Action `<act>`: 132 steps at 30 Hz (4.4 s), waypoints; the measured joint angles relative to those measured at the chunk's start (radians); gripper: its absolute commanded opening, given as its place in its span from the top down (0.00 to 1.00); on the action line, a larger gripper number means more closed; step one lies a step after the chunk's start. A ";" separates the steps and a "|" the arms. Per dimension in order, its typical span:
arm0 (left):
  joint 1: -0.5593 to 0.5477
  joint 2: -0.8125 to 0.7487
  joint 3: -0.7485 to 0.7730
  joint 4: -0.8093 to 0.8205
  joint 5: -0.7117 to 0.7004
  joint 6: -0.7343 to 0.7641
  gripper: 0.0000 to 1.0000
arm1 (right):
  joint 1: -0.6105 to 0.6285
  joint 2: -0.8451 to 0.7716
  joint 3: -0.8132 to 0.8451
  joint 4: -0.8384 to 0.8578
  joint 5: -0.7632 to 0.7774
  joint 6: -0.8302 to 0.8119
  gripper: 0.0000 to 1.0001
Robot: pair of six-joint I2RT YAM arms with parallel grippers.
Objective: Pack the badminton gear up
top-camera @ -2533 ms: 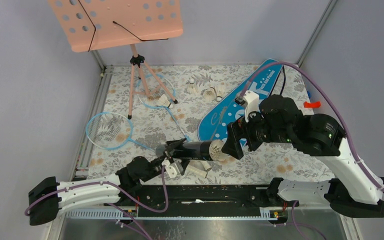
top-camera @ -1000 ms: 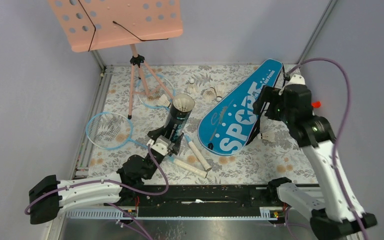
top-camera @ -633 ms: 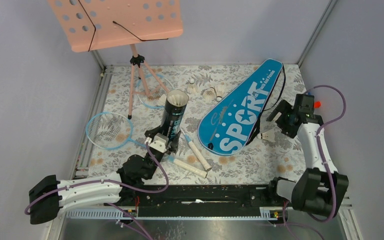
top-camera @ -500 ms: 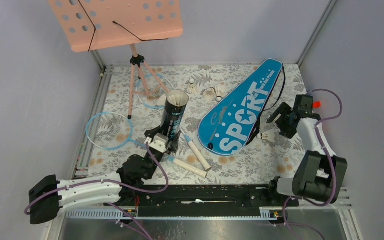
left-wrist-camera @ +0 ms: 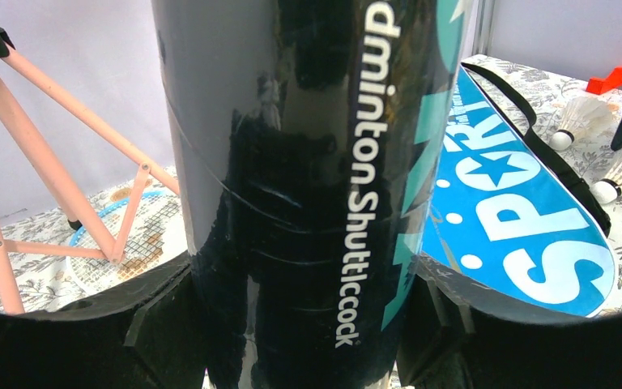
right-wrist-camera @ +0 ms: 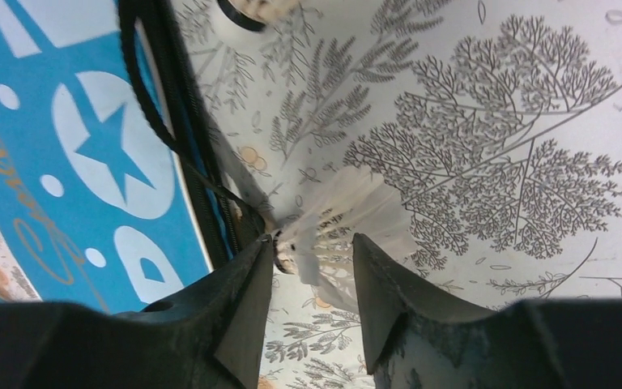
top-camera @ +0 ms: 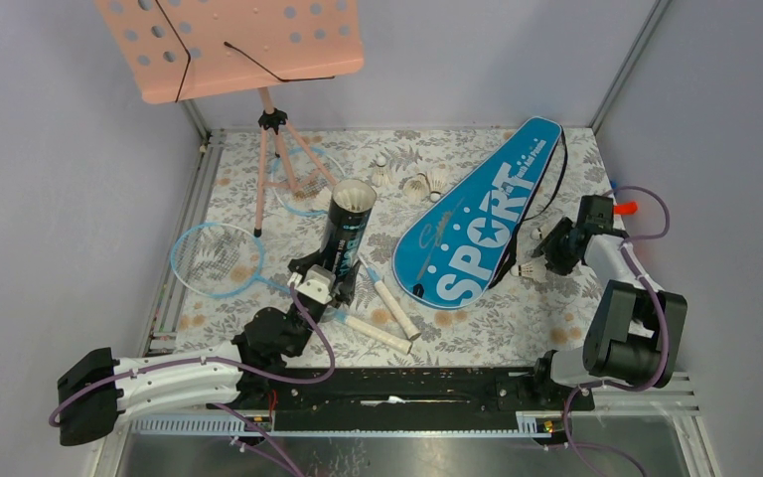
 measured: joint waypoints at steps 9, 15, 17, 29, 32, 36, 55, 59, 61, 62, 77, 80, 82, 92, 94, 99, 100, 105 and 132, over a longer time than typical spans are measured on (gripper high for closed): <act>0.000 0.000 0.000 -0.003 0.014 -0.003 0.84 | 0.000 -0.005 -0.047 0.016 -0.019 0.010 1.00; 0.000 0.000 0.000 -0.014 0.068 0.002 0.84 | -0.001 -0.171 -0.046 -0.026 -0.064 -0.007 1.00; 0.000 0.000 0.006 -0.049 0.101 0.016 0.85 | -0.001 -0.286 -0.039 -0.062 -0.098 -0.022 1.00; 0.000 0.171 0.175 -0.377 0.298 0.175 0.89 | 0.325 -0.795 0.279 -0.249 -0.347 -0.118 1.00; 0.000 0.201 0.182 -0.410 0.324 0.192 0.88 | 0.383 -0.817 0.316 -0.241 -0.423 -0.116 1.00; 0.000 0.220 0.183 -0.420 0.341 0.203 0.88 | 0.418 -0.799 0.304 -0.229 -0.505 -0.100 1.00; 0.000 0.238 0.183 -0.394 0.372 0.196 0.88 | 0.787 -0.601 0.149 0.006 -0.446 0.009 1.00; 0.000 0.235 0.161 -0.362 0.374 0.198 0.88 | 0.848 -0.555 0.128 0.055 -0.413 0.042 1.00; 0.000 0.227 0.147 -0.338 0.374 0.205 0.88 | 0.872 -0.531 0.126 0.079 -0.404 0.056 1.00; 0.000 0.220 0.139 -0.327 0.374 0.207 0.88 | 0.885 -0.520 0.126 0.093 -0.396 0.061 1.00; 0.013 0.137 0.071 -0.269 0.311 0.225 0.89 | 0.988 -0.454 0.248 0.039 -0.224 0.038 0.51; 0.007 0.137 0.070 -0.259 0.323 0.216 0.90 | 0.995 -0.497 0.276 -0.032 -0.149 0.031 0.46; 0.004 0.138 0.070 -0.247 0.328 0.204 0.90 | 1.001 -0.527 0.298 -0.081 -0.113 0.020 0.40; 0.003 0.153 0.071 -0.178 0.309 0.158 0.92 | 1.007 -0.664 0.405 -0.217 0.128 -0.061 0.00; 0.002 0.148 0.072 -0.164 0.261 0.122 0.92 | 1.007 -0.693 0.404 -0.238 0.207 -0.066 0.01; 0.002 0.085 0.097 -0.159 0.108 0.017 0.86 | 0.990 -0.704 0.340 -0.269 0.466 -0.066 0.00; 0.002 0.062 0.098 -0.151 0.074 0.000 0.86 | 0.961 -0.697 0.315 -0.274 0.488 -0.065 0.00; 0.002 -0.029 0.098 -0.097 -0.073 -0.048 0.85 | 0.634 -0.625 0.201 -0.264 0.405 -0.063 0.00; 0.002 0.054 0.077 0.006 -0.194 -0.060 0.88 | -0.031 0.454 0.491 -0.010 -0.031 -0.224 0.31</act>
